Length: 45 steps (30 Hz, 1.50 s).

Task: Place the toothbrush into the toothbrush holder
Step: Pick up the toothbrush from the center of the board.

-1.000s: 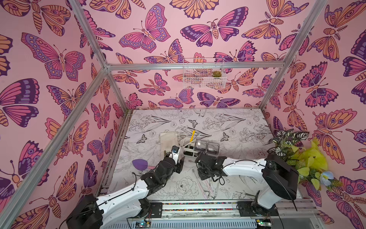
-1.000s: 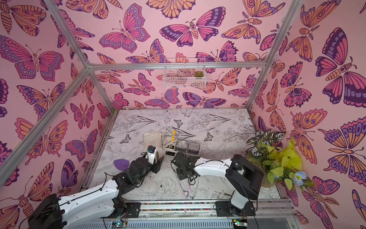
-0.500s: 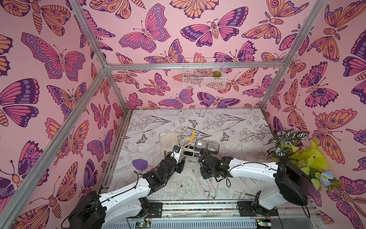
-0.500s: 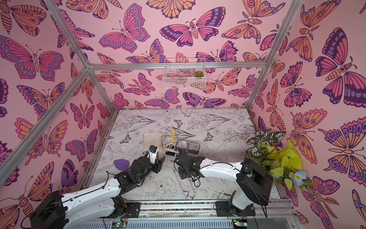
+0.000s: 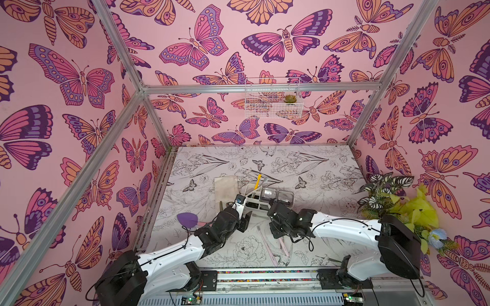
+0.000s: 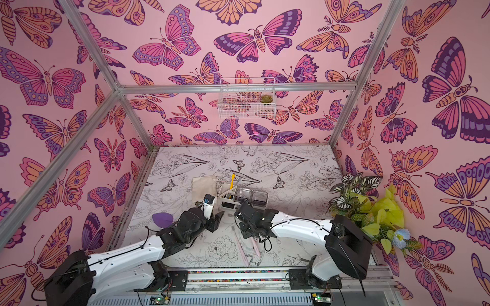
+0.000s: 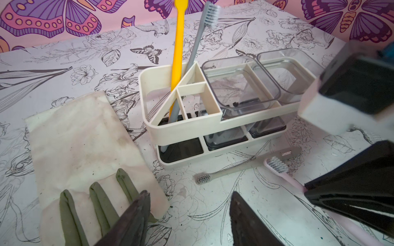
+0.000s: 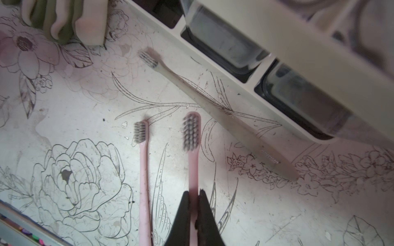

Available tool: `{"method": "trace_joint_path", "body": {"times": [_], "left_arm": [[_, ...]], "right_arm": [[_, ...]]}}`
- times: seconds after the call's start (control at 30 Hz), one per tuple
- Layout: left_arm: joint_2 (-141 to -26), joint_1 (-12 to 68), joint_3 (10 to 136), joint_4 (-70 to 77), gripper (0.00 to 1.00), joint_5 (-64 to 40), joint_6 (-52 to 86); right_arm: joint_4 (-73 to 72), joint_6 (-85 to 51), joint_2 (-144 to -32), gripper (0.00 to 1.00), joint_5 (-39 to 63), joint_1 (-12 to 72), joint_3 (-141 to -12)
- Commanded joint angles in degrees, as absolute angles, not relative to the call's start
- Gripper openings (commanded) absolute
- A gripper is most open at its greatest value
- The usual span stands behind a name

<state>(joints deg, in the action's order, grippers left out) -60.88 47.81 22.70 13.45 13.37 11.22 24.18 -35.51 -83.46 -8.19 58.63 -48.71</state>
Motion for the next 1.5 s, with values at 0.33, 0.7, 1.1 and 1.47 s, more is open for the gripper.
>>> {"method": "trace_joint_path", "body": {"times": [0.33, 0.7, 1.1, 1.47], "left_arm": [[-62.38, 48.08, 27.44, 12.90, 0.61, 6.08, 16.13], [-65.24, 48.08, 30.09, 12.91, 0.61, 0.60, 19.78], [-71.00, 48.08, 34.43, 13.67, 0.61, -3.64, 22.26], [-75.45, 48.08, 36.55, 16.13, 0.61, -7.82, 27.65]], "right_arm": [[21.36, -33.62, -77.11, 0.00, -8.04, 58.71, -46.76], [18.56, -32.89, -73.84, 0.00, -8.88, 58.71, -45.62], [16.36, -32.02, -74.07, 0.00, -8.41, 58.71, -46.24], [14.72, -31.80, -70.94, 0.00, -10.03, 58.71, -44.47]]}}
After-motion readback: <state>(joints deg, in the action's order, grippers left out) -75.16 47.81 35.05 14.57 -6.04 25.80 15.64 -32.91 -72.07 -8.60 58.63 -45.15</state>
